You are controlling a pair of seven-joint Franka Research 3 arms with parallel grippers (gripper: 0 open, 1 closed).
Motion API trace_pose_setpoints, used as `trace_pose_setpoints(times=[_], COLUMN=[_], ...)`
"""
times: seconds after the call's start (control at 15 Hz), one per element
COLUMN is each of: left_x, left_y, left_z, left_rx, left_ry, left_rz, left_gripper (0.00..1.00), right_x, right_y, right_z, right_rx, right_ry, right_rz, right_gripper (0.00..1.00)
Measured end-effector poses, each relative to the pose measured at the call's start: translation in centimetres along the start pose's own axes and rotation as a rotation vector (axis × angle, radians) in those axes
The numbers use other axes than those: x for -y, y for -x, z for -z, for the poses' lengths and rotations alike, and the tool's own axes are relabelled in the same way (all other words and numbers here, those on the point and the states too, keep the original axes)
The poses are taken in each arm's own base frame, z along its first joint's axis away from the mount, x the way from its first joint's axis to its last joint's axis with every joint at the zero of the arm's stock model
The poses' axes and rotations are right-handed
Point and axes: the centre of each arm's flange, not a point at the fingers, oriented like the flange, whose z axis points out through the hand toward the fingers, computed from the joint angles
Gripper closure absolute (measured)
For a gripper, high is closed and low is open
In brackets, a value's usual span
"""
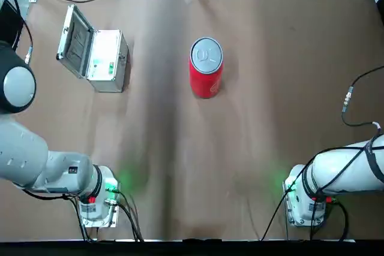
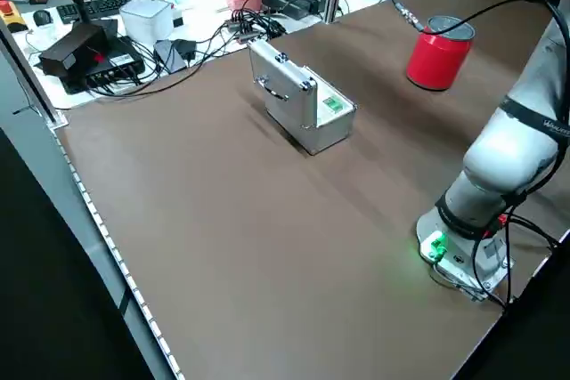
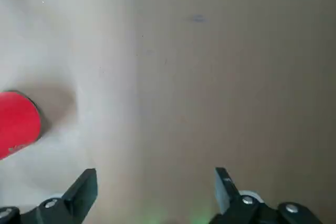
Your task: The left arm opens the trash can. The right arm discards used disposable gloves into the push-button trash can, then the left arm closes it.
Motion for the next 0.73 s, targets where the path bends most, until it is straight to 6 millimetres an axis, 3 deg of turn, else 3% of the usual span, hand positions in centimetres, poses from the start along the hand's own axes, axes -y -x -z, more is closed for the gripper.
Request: trace_pose_setpoints(times=[0.73], left_x=[-0.25], left_y=[-0.29], left_z=[-0.43], left_rx=[0.0], left_ry=[0.0], left_rz=[-0.008], left_gripper=[0.0], right_x=[0.01], right_y=[0.0], right_z=[0.0], right_rx=[0.0], right_ry=[0.0], right_rz=[0.0], right_gripper=[0.01])
